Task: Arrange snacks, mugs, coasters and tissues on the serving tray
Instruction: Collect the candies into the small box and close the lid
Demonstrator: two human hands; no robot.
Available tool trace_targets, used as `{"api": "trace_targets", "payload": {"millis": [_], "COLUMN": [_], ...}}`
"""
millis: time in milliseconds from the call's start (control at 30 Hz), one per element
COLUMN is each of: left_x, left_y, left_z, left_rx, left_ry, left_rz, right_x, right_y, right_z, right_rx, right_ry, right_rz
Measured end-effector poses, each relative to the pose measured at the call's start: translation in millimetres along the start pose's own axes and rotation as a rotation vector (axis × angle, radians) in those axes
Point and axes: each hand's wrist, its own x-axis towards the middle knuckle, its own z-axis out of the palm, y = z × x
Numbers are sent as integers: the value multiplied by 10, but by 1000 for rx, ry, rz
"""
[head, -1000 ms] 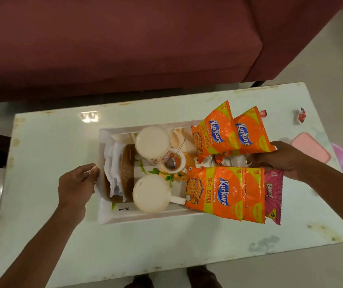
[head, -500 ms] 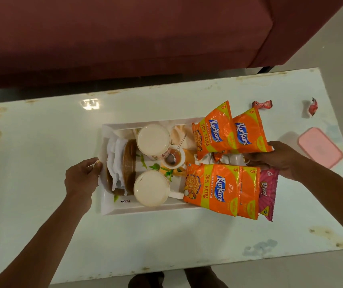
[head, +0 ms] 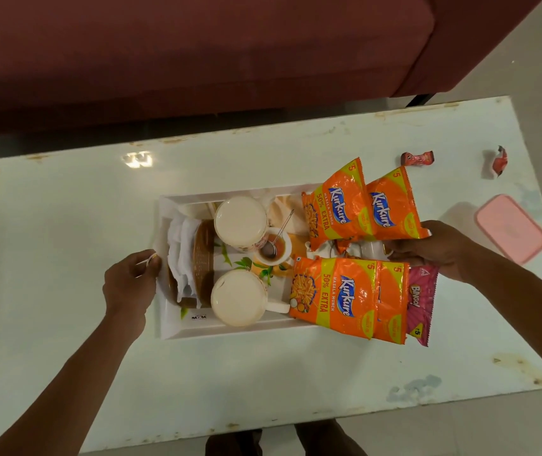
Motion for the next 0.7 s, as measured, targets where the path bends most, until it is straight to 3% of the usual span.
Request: {"api": "trace_targets", "payload": {"millis": [200,367,467,567,700], "left_x": [-124,-393,-790,-1293,-1974], "left_y": [4,-74,130,377,632], "left_z": [-116,-331,-299,-111,341], "left_rx": [-77,90,-30,-143,-294], "left_ry": [-44,200,234,133,-154], "left_rz": [-10,215,351,471,513], "right_x": [-154,-559,-865,-1133,-1312], "right_y": [8,124,201,303,493], "right_z": [-3,-101,-157,-228,-483], "right_rx": [-50,-14,-250,-551,-651], "right_ry": [-25,286,427,508,592], "right_rz": [-12,-44,-151,-243,-381]}}
